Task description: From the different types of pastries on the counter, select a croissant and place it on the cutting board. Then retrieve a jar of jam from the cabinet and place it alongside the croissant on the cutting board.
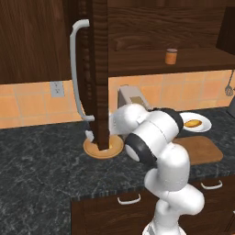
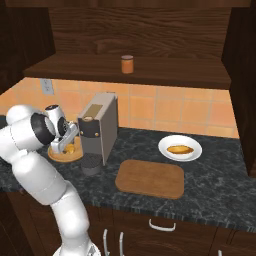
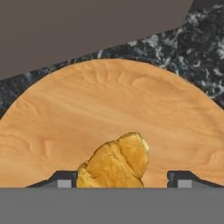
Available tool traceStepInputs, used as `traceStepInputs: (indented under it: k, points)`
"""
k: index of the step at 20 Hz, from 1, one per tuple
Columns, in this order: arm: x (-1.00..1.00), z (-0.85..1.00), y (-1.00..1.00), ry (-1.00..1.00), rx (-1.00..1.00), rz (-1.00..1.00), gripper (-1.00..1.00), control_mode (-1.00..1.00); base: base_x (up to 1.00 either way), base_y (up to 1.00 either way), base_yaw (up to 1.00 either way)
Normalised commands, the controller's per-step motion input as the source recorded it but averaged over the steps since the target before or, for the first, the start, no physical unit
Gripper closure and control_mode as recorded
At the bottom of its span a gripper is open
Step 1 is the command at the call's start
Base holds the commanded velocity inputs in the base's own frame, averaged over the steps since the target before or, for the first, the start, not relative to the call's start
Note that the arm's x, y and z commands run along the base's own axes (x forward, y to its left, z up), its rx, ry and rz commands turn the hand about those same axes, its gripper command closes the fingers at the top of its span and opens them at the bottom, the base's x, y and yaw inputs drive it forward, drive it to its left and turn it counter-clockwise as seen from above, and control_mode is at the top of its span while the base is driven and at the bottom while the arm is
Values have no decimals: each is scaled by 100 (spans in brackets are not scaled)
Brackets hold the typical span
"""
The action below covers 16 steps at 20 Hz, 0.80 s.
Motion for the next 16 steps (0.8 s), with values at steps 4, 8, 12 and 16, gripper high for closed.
traceStepInputs:
  k: [4,8,12,16]
  points:
    - [22,-11,49,-2,4,-8,-100,-100,0,0,0]
    - [-89,-63,3,-12,-1,-7,100,-100,0,0,0]
    - [-100,-13,27,1,-8,15,100,-100,0,0,0]
    - [-82,23,26,0,-4,21,100,-100,0,0,0]
